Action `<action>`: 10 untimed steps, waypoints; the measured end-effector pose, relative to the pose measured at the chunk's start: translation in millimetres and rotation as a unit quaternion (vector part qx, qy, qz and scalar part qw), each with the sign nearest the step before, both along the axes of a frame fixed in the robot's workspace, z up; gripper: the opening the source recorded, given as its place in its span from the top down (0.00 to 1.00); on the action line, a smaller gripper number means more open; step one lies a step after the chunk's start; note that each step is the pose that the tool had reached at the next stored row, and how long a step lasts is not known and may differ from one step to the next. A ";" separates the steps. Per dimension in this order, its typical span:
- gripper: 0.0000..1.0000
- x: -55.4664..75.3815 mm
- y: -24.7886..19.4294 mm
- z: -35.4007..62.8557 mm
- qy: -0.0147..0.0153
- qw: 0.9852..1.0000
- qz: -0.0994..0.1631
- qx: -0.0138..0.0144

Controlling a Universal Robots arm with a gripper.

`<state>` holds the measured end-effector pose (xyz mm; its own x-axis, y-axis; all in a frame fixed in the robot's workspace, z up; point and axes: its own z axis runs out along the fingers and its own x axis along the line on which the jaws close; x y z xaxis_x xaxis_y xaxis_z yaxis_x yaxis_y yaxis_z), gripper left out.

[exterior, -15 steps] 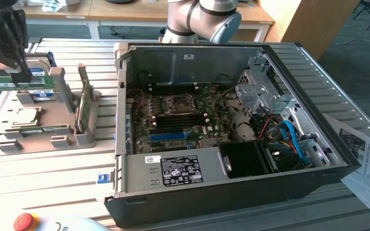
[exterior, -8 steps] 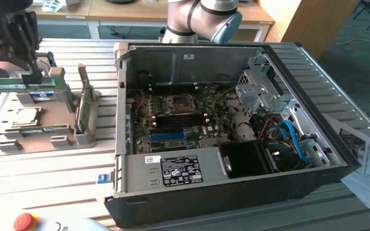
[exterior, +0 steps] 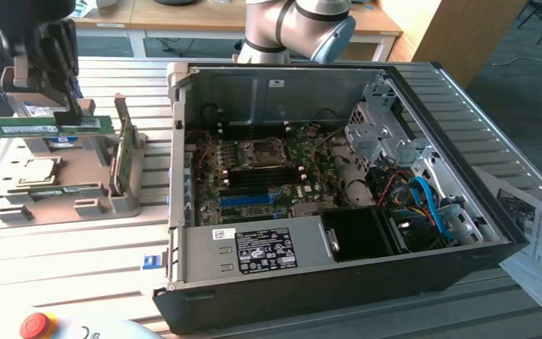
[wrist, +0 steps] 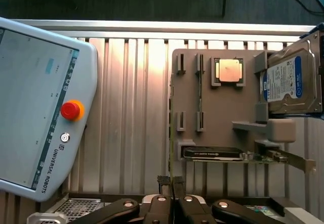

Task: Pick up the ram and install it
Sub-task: 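Pick up the ram and move it above insertion slot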

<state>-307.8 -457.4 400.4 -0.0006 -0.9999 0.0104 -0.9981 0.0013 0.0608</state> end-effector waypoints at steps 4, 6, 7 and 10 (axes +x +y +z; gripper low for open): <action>0.88 12.6 -2.1 0.0 0.001 1.000 0.000 0.000; 0.88 18.9 -3.2 0.0 0.002 1.000 0.000 0.000; 0.88 22.0 -3.7 0.0 0.002 1.000 0.000 0.000; 0.88 31.4 -5.4 0.0 0.003 1.000 0.000 0.000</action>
